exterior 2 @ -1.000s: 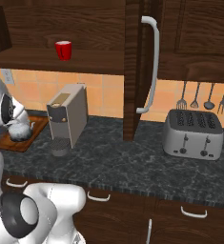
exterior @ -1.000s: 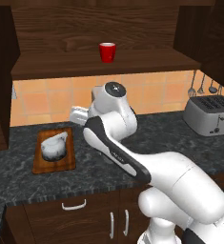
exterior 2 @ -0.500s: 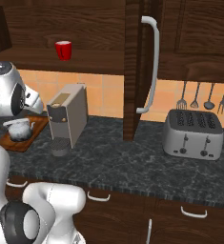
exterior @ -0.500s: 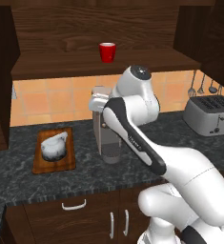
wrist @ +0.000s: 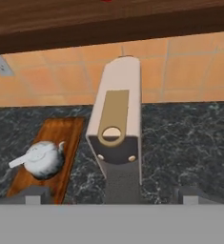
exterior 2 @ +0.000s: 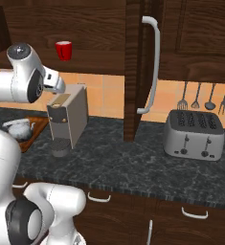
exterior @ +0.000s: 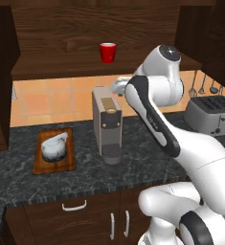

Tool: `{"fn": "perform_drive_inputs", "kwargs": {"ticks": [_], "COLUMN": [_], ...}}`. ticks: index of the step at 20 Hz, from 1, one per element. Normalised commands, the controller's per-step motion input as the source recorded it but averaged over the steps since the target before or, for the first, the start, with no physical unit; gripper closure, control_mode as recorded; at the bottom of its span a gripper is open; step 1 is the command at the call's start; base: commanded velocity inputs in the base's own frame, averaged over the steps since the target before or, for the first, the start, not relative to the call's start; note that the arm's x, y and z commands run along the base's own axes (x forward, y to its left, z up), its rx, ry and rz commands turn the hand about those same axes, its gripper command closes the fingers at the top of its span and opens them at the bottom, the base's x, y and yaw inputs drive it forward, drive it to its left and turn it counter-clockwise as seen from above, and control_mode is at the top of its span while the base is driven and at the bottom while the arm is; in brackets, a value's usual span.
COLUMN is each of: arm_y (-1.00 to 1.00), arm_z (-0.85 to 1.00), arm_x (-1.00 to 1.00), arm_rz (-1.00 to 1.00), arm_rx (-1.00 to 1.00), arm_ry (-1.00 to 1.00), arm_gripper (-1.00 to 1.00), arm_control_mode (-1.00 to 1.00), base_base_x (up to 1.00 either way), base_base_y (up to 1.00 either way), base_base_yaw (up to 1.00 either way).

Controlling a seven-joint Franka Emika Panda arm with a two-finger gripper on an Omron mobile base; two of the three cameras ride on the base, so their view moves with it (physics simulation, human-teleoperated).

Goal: Pick the kettle from the counter and place it on the tray. Then pick the mug from the cabinet and place it on the tray. Then close the cabinet doors.

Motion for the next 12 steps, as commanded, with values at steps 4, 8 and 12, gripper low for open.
{"fn": "perform_drive_inputs", "kwargs": {"ticks": [4, 8, 12], "arm_y": [-0.26, 0.00, 0.00], "arm_z": [0.27, 0.22, 0.21], "arm_x": [0.19, 0.25, 0.41], "arm_rz": [0.03, 0.00, 0.00], "arm_rx": [-0.04, 0.01, 0.02], "arm_ry": [-0.17, -0.11, -0.13], "arm_gripper": [-1.00, -1.00, -1.00], "arm_control_mode": [-1.00, -1.00, -1.00], "base_base_x": [0.00, 0.00, 0.00], "base_base_y": [0.00, 0.00, 0.00], "base_base_yaw": [0.00, 0.00, 0.00]}}
